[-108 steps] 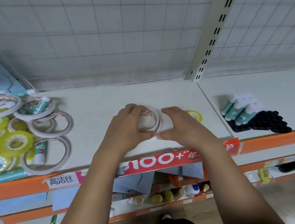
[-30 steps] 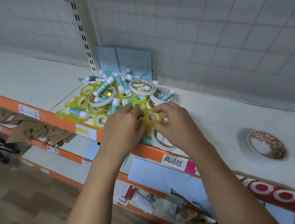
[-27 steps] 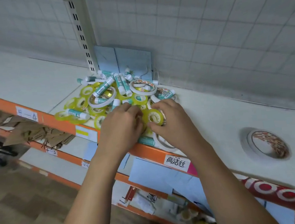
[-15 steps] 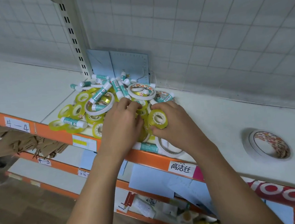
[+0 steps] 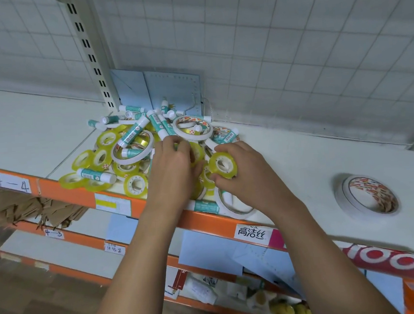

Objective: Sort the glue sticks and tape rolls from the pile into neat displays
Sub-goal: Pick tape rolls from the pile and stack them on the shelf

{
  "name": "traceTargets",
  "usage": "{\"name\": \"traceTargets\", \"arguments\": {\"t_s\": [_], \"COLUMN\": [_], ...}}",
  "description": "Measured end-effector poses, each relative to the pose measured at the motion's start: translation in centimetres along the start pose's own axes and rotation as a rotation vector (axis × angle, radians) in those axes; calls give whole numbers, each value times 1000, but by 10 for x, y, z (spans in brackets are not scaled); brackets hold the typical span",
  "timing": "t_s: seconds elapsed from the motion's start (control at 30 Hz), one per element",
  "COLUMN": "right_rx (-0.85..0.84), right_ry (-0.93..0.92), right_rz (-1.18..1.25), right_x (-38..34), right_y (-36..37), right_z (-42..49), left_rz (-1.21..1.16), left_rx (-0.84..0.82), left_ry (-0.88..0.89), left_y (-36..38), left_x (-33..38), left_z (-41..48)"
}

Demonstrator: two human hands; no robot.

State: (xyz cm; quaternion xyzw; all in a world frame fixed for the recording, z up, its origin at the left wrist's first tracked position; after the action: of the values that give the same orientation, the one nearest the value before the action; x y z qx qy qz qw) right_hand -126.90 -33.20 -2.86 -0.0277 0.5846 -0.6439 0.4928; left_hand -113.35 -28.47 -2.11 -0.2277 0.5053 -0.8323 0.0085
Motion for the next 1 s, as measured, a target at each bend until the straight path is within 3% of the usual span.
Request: {"name": "traceTargets", "arguments": {"t_s": [0.53,0.8,1.0], "right_rx": [60,104,137], "right_ry": [111,239,331], "right_rz": [-68,-119,-149], "right_x": [48,103,150], "right_y": [-56,-119,-178], "right_z": [-48,-100,-146], "left_rz": [-66,-285,-358], "left_rx": [3,-236,-313], "left_ry": [53,236,336], "left_y": [2,48,75], "left_x": [57,169,258], "left_z": [-3,-22,-40]}}
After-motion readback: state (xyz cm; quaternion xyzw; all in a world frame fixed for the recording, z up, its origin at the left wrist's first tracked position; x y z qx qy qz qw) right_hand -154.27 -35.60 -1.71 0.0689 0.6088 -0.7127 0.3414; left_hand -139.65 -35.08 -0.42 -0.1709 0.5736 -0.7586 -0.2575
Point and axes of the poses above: each hand's wrist, its own z-axis towards the middle knuckle, its own y-axis out of the palm, x = y × z, the point moved 9 cm from there along z, towards the middle knuckle, and after that the axes turned 6 degrees about -y, right-handed, at the moved point
